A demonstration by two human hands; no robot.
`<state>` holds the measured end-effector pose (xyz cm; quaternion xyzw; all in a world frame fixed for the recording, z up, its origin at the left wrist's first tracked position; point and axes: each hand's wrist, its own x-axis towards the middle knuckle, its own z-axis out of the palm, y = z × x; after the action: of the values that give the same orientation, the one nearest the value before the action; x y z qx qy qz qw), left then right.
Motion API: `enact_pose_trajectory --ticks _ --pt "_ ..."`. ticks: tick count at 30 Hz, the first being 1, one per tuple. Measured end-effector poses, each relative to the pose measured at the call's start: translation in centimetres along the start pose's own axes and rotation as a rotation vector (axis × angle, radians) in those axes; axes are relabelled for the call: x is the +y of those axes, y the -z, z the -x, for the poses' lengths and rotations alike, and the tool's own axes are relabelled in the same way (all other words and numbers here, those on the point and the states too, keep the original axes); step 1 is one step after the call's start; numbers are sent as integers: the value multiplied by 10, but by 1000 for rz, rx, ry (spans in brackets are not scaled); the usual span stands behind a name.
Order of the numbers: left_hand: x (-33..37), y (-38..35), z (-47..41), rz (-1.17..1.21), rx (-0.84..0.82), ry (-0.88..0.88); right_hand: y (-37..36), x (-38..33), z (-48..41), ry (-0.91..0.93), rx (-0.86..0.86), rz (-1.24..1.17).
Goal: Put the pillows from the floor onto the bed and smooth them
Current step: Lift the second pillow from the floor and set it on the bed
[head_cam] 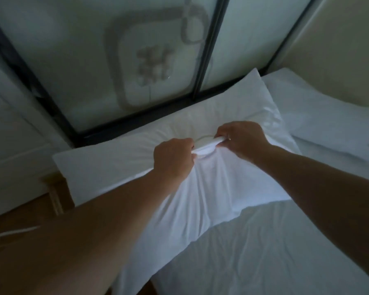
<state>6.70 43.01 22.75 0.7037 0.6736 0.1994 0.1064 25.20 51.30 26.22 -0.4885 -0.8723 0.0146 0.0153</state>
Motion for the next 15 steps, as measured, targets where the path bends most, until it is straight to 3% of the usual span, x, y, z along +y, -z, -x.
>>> enact_pose_trajectory --ticks 2,7,11,15 --pt "-2 -31 -16 9 -78 20 -26 26 -8 -59 -60 21" --pt "-23 -109 -33 -121 -500 106 -95 66 -7 -110 -341 8" --pt "-21 -144 -67 -107 -555 138 -110 101 -22 -178 -399 -60" --pt "12 -142 -119 -35 -481 72 -88 138 -47 -233 -419 -80"
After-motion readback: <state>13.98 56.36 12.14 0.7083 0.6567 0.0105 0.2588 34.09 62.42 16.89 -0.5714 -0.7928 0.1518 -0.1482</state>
